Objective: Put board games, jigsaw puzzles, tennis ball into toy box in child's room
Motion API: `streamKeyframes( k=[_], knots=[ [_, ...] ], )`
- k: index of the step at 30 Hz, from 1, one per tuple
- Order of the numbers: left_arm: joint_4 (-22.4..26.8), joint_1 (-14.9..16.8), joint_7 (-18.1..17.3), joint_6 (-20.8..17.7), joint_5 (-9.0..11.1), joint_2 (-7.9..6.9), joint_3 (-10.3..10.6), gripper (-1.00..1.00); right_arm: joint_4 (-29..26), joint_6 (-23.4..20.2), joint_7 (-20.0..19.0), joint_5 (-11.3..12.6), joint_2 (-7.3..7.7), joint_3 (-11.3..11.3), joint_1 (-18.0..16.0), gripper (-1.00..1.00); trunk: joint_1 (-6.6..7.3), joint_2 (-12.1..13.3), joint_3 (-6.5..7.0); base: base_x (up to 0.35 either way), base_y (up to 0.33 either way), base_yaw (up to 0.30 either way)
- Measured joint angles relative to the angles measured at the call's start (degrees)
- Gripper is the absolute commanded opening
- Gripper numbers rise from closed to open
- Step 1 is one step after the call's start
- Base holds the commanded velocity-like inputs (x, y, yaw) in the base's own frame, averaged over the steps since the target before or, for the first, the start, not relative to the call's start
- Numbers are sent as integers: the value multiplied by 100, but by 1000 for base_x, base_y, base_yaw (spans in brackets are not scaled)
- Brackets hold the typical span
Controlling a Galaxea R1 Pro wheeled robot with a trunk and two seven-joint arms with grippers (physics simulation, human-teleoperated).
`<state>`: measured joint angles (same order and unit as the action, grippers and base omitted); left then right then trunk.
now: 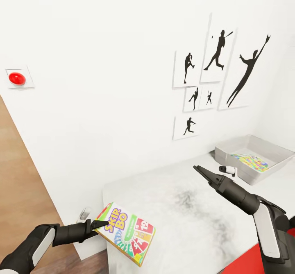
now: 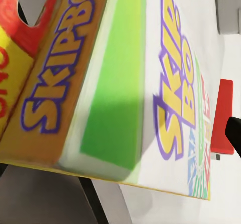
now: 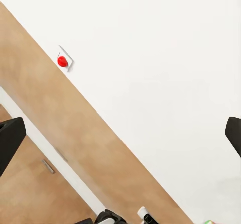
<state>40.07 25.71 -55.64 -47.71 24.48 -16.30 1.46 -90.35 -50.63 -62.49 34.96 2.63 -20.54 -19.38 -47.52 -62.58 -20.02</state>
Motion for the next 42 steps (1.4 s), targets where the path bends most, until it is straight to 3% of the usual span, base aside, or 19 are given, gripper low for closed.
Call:
streamKeyframes(
  k=[10,11,21,24,27,30,37,42],
  knots=[
    [0,0,0,-1,0,0,4,100,0,1,0,0,0,0,0,100,0,0,0,0,-1,0],
    [0,0,0,-3,0,0,4,-100,0,0,0,0,0,0,0,100,0,0,0,0,0,0],
    [3,1,0,-47,69,-3,1,-100,0,3,0,-4,0,-6,-1,100,0,0,0,0,0,0],
    [8,3,-19,-130,195,-5,1,-100,0,3,0,-4,0,-8,0,100,0,-1,1,0,0,0],
    [9,3,-193,-132,212,-6,-2,-100,0,2,0,-3,3,-9,0,100,1,-1,1,0,0,0],
    [10,3,-53,-155,250,-5,-3,-100,0,2,0,-2,4,-9,0,100,66,118,55,0,0,0],
    [2,0,-9,-15,40,-15,3,-100,0,5,0,0,0,-9,0,100,219,400,179,0,0,0],
    [0,-1,-24,9,9,-19,-3,-100,0,39,-7,0,0,-9,0,100,308,562,252,0,0,0]
  ],
)
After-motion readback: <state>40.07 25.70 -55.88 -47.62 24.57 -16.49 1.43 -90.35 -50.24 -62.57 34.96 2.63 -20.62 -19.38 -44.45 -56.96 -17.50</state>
